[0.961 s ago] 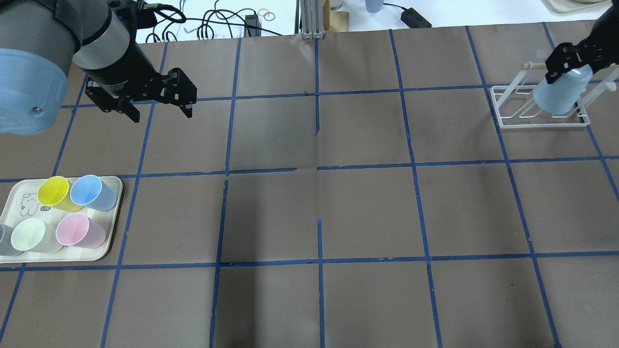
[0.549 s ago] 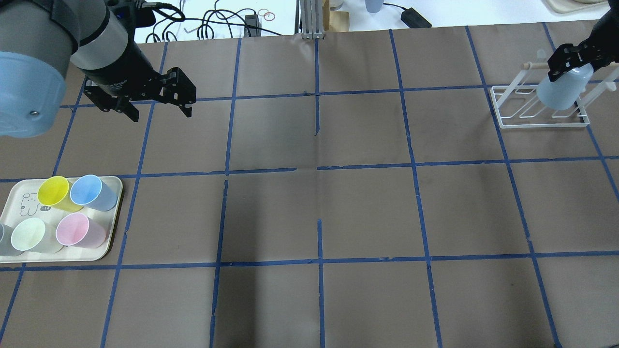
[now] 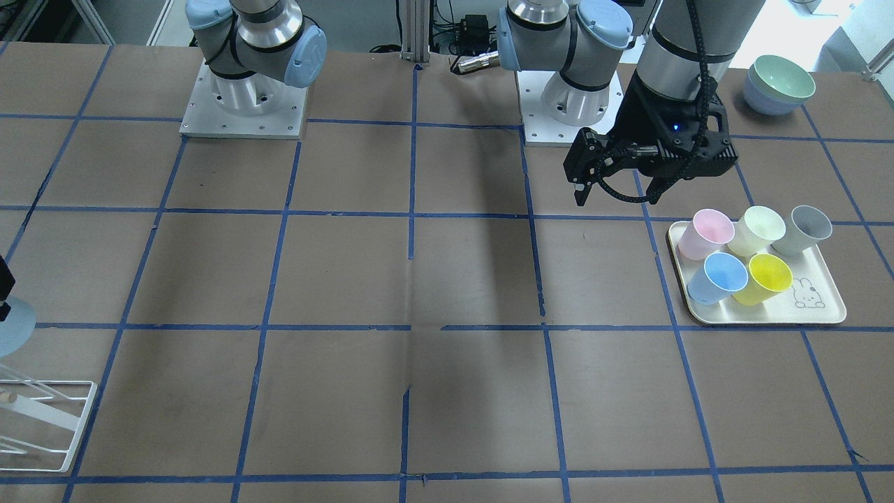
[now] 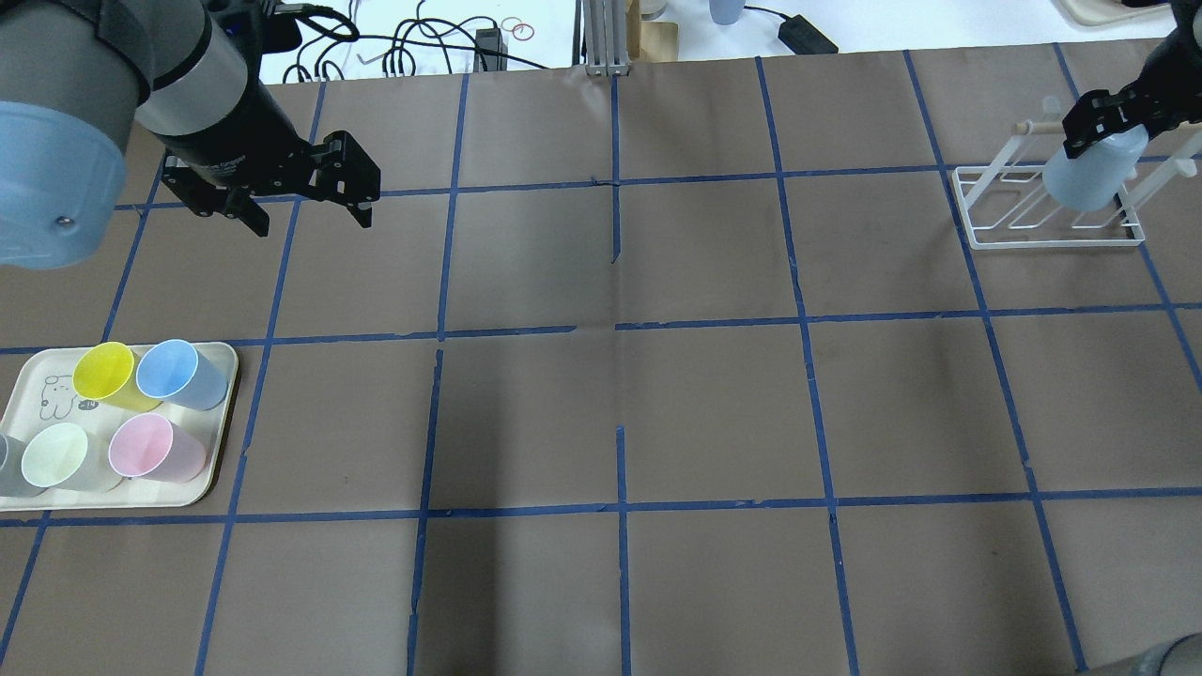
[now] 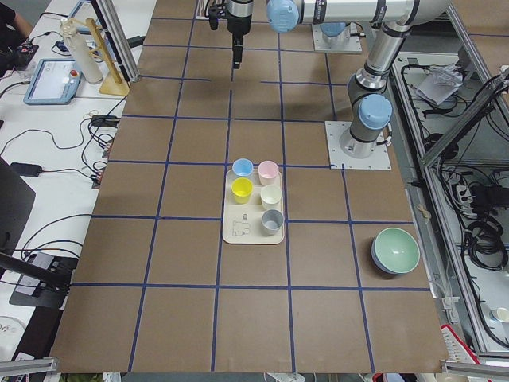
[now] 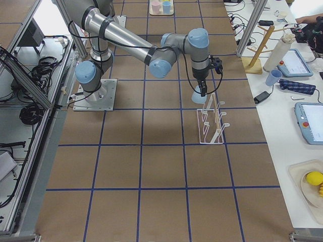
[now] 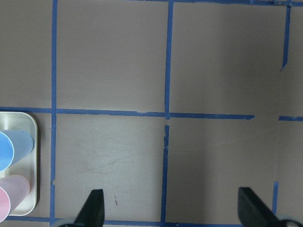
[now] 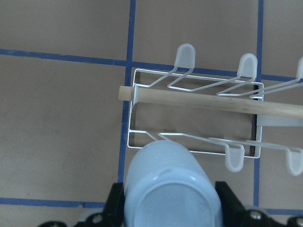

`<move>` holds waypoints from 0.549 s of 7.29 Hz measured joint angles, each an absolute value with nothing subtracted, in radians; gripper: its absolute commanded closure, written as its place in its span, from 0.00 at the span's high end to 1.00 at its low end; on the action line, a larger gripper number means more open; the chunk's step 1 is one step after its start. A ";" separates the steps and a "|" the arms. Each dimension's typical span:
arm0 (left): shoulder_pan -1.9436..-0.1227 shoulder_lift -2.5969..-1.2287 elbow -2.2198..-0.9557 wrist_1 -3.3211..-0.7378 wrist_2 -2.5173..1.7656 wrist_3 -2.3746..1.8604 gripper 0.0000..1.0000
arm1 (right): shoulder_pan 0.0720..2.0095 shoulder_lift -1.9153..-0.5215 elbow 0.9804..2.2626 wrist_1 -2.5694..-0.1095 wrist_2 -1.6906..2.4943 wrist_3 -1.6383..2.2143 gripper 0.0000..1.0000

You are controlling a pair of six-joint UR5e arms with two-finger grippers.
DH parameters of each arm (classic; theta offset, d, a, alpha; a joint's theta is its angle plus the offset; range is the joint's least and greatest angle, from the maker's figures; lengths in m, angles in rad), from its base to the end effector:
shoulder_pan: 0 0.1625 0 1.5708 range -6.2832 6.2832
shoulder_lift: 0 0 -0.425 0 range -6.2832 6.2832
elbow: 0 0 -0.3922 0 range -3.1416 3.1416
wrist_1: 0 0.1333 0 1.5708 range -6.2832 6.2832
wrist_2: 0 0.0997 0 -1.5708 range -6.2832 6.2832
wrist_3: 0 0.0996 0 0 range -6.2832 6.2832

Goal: Transfer IKEA cup to right arm and place on rack

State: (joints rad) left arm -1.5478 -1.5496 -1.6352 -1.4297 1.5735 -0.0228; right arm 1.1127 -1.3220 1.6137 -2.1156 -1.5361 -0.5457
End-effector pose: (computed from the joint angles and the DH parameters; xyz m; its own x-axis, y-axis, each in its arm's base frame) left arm -0.1217 -0.4947 0.4811 -0.9989 -0.0459 -0.0005 -0.0457 0.9942 -0.0978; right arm -0.1435 -0.6002 0.3902 -0.9917 -0.0795 0.1013 -0.1012 0.9676 -0.2315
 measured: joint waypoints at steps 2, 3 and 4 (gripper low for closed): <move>-1.548 -1.550 -1.635 -1.430 1.573 -0.022 1.00 | 1.102 -1.300 1.614 -2.142 -1.531 -0.557 0.00; -1.548 -1.550 -1.635 -1.430 1.573 -0.022 1.00 | 1.101 -1.294 1.616 -2.145 -1.530 -0.555 0.00; -1.548 -1.550 -1.635 -1.430 1.573 -0.022 1.00 | 1.101 -1.290 1.616 -2.146 -1.528 -0.554 0.00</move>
